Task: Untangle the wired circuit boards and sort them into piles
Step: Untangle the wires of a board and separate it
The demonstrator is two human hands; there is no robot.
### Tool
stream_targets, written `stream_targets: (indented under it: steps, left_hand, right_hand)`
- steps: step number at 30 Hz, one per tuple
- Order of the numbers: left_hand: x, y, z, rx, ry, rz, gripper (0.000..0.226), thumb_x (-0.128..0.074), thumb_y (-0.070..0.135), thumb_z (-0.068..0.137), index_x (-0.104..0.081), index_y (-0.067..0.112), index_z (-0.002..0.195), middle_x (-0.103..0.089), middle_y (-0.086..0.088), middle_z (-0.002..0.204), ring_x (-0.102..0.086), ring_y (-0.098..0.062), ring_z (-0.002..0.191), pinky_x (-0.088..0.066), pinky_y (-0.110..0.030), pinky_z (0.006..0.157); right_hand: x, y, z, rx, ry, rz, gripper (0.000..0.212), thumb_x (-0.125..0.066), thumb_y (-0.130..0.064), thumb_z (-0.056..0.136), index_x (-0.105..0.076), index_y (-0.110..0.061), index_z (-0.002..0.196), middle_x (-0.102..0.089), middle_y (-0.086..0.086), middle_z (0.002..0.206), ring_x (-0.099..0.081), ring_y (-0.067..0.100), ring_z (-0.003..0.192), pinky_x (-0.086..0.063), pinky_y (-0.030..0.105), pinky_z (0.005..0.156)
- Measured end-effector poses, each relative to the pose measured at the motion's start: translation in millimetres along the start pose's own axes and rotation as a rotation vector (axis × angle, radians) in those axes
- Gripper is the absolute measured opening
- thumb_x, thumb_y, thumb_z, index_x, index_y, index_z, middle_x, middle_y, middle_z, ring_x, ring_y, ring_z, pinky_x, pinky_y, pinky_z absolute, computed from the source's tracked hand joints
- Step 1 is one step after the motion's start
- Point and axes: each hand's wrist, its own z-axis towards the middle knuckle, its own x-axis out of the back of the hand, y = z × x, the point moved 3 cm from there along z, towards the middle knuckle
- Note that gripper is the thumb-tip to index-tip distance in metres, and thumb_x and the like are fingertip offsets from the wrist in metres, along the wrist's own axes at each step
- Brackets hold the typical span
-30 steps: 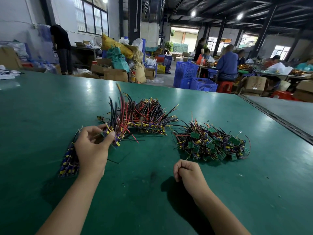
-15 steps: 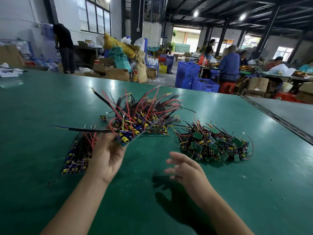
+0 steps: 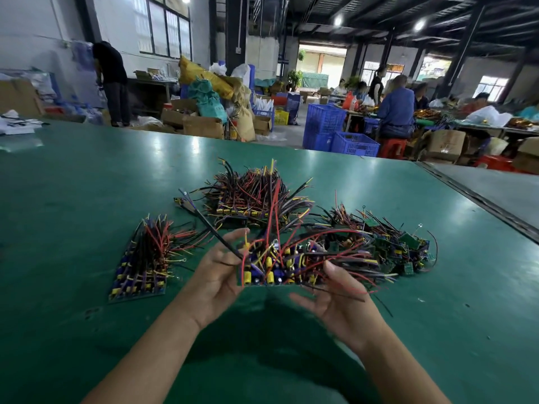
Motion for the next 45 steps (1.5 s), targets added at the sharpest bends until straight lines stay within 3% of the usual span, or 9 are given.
stream_targets:
  steps: [5,9,16,20,24,27,34,38,45]
  left_hand:
    - [-5,-12,1,0.07,0.013,-0.082,0.024,-0.062,0.009,0.074,-0.064,0.012,0.097,-0.064,-0.01,0.086,-0.063,-0.021,0.072,-0.058,-0.037,0.064]
    - [-8,-18,0,0.11,-0.132,-0.177,0.029,-0.044,0.004,0.081,-0.066,0.005,0.1,-0.068,-0.014,0.104,-0.067,-0.03,0.092,-0.056,-0.05,0.087]
    - [-15,-26,-7,0.042,-0.089,0.143,0.047,-0.065,-0.006,0.069,-0.058,0.008,0.114,-0.067,-0.014,0.093,-0.069,-0.025,0.083,-0.06,-0.038,0.068]
    - [-17,-26,-9,0.002,0.014,0.242,0.034,-0.05,-0.011,0.089,-0.058,0.01,0.115,-0.07,-0.004,0.076,-0.069,-0.027,0.068,-0.055,-0.031,0.054]
    - [-20,-27,-5,-0.071,0.154,0.291,0.03,-0.048,-0.01,0.093,-0.059,0.013,0.107,-0.068,-0.005,0.082,-0.064,-0.028,0.082,-0.053,-0.043,0.079]
    - [-21,-28,-5,-0.08,0.182,0.264,0.03,-0.055,-0.009,0.09,-0.056,0.014,0.11,-0.071,-0.005,0.084,-0.062,-0.024,0.073,-0.055,-0.031,0.059]
    - [-22,-24,-7,-0.092,0.069,0.096,0.036,-0.067,0.008,0.071,-0.053,0.01,0.104,-0.071,-0.009,0.085,-0.067,-0.019,0.065,-0.058,-0.03,0.058]
    - [-21,-27,-6,-0.065,0.057,-0.035,0.042,-0.064,0.007,0.072,-0.053,0.002,0.112,-0.072,-0.011,0.083,-0.069,-0.021,0.064,-0.059,-0.031,0.059]
    - [-28,-34,-10,-0.131,0.054,0.213,0.039,-0.072,0.012,0.068,-0.056,0.01,0.104,-0.073,-0.009,0.086,-0.069,-0.02,0.076,-0.059,-0.032,0.063]
  right_hand:
    - [6,5,5,0.021,0.186,0.026,0.045,-0.095,-0.021,0.05,-0.074,-0.007,0.087,-0.073,0.012,0.089,-0.071,0.02,0.074,-0.057,0.03,0.061]
    - [10,2,5,0.074,0.274,0.023,0.022,-0.079,-0.02,0.063,-0.076,-0.01,0.083,-0.073,0.014,0.091,-0.069,0.021,0.069,-0.057,0.028,0.059]
    - [12,-3,4,0.147,0.329,-0.05,0.03,-0.076,-0.019,0.063,-0.066,-0.01,0.09,-0.069,0.011,0.087,-0.067,0.019,0.068,-0.054,0.025,0.054]
    - [12,-4,5,0.171,0.314,-0.028,0.02,-0.077,-0.016,0.063,-0.068,-0.011,0.079,-0.069,0.01,0.08,-0.067,0.019,0.064,-0.053,0.025,0.051]
    - [13,0,9,0.185,0.266,0.009,0.009,-0.068,-0.005,0.063,-0.065,-0.012,0.068,-0.068,0.01,0.076,-0.068,0.023,0.066,-0.056,0.03,0.053]
    - [12,0,10,0.205,0.187,0.065,0.008,-0.065,-0.012,0.054,-0.066,-0.014,0.062,-0.07,0.011,0.076,-0.068,0.027,0.07,-0.058,0.033,0.058]
    - [4,-1,7,0.269,0.12,0.183,0.036,-0.037,0.004,0.069,-0.066,-0.016,0.063,-0.066,0.009,0.065,-0.069,0.02,0.064,-0.06,0.03,0.069]
    - [0,8,11,0.307,0.061,0.103,0.036,-0.048,0.018,0.06,-0.052,-0.011,0.08,-0.058,0.012,0.075,-0.064,0.028,0.076,-0.056,0.038,0.076]
    - [-6,25,14,0.214,0.193,-0.184,0.017,-0.073,-0.002,0.062,-0.065,0.0,0.077,-0.061,0.023,0.087,-0.06,0.035,0.081,-0.051,0.05,0.077]
